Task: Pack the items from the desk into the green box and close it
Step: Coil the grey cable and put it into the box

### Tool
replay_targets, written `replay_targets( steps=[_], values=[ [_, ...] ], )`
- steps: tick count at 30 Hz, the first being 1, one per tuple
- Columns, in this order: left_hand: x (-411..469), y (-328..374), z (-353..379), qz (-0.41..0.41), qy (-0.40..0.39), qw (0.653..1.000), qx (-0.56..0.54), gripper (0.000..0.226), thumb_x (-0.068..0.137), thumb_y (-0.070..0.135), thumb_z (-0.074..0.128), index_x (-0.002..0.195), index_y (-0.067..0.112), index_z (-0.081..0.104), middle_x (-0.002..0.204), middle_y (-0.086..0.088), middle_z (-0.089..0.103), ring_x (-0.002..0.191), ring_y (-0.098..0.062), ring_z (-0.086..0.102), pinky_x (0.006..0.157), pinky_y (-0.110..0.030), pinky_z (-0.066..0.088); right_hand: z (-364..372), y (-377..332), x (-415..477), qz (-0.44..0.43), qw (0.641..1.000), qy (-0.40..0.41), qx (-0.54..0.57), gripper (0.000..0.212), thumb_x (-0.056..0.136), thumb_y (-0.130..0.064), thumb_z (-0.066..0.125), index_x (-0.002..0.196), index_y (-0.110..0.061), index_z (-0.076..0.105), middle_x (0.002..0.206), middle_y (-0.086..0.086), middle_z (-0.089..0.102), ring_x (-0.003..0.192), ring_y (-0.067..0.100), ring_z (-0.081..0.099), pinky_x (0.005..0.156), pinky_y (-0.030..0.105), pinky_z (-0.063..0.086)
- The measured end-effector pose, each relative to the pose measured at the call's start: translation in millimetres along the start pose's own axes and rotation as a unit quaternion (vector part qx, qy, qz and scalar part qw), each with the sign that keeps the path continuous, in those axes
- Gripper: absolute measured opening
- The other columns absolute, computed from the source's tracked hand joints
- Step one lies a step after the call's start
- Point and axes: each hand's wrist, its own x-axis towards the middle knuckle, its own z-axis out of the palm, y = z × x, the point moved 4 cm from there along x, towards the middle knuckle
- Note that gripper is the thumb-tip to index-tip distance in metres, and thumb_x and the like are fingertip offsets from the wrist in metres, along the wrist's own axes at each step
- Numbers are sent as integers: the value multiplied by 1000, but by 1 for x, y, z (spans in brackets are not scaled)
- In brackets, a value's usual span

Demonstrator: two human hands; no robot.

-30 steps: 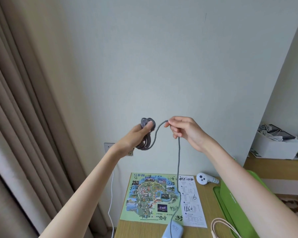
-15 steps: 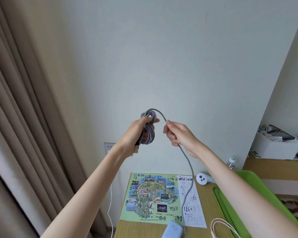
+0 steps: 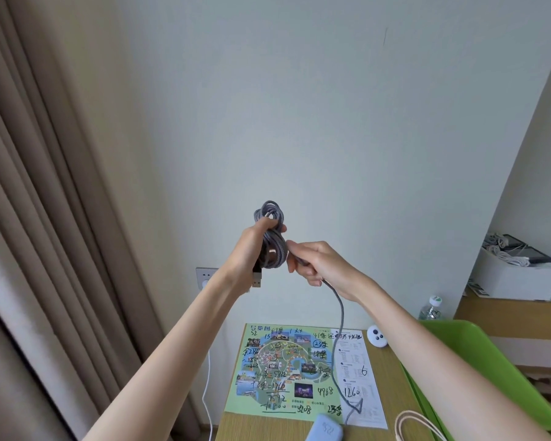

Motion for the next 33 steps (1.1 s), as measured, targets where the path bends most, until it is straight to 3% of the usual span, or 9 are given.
replay_targets(
  steps=[2,6,10,15,20,26,29,31,33],
  values=[
    [3,4,-3,-5,6,996,-89,23,95,30,46,82,16,59,80,1,61,63,-11,59,59,-23,48,-3,2,-1,7,1000,5,-2,42,94,-47,54,68,-14,59,54,-2,31,46,12,23,47,24,21],
    [4,10,-13,-21,-38,952,-303,19,96,22,45,83,10,51,74,-4,56,72,-19,58,94,-37,51,-16,13,-6,23,999,26,-3,40,88,-45,65,61,-16,56,51,-4,28,46,13,22,47,23,23],
    [11,6,-32,-29,26,948,-315,16,95,25,50,85,14,54,73,2,53,64,-12,51,76,-25,44,-33,18,-10,26,998,59,-3,44,82,-44,70,52,-18,50,49,-3,25,46,14,21,49,26,23],
    [13,-3,-46,-17,89,992,-91,26,94,38,56,83,18,66,79,4,64,70,-11,58,73,-27,44,-53,6,-11,-1,997,70,42,24,80,-27,67,60,-17,59,51,-4,27,46,12,21,49,25,23],
    [15,-15,-33,-1,18,987,161,39,97,50,44,96,17,66,91,-1,59,80,-13,56,71,-24,41,-55,-15,-8,-25,997,73,13,17,87,-16,61,73,-11,70,54,-3,30,46,12,22,46,21,24],
    [4,-24,4,52,-82,973,210,55,92,59,43,107,10,64,95,2,61,91,-8,56,86,-24,43,-43,-34,-1,-64,994,85,-24,18,92,-19,61,79,-10,70,54,-6,37,44,7,28,45,19,21],
    [-6,-22,18,58,-137,963,226,37,92,52,52,95,16,61,82,9,59,68,6,56,64,-6,41,-40,-36,1,-71,992,93,-35,18,90,-23,64,79,-9,70,55,-4,36,46,7,29,45,18,21],
    [-10,-22,24,51,-172,953,243,26,92,44,60,85,19,57,68,14,50,56,0,45,54,-11,35,-40,-34,1,-71,992,99,-27,18,89,-24,66,80,-9,69,55,-6,36,46,8,27,44,17,21],
    [-14,-19,25,40,-191,951,240,22,92,40,60,86,19,64,71,8,49,57,-5,42,56,-19,33,-42,-31,0,-70,991,112,-16,19,88,-27,68,79,-11,68,56,-4,35,47,10,25,44,17,21]
  ],
)
